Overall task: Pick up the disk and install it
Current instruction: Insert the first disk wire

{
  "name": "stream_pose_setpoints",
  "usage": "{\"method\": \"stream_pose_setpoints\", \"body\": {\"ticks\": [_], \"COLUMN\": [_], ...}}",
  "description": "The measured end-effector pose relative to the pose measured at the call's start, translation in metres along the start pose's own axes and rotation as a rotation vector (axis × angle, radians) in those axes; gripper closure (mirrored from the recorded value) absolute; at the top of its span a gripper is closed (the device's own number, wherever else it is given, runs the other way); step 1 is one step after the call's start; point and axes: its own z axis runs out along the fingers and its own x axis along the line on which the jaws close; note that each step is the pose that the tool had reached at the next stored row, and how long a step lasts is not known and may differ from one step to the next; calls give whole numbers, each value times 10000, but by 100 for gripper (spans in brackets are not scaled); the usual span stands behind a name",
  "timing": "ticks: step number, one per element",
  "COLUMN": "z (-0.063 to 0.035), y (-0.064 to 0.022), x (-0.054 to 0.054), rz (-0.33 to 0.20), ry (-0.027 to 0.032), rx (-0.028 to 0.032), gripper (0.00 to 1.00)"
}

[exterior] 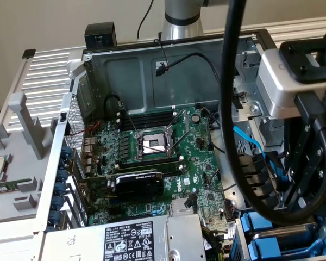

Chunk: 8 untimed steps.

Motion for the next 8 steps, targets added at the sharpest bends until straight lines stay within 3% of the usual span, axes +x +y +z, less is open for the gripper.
{"method": "stream_pose_setpoints", "body": {"ticks": [8], "z": [16], "y": [-10], "x": [-25], "rz": [245], "ry": [-9], "rx": [5], "gripper": [83]}}
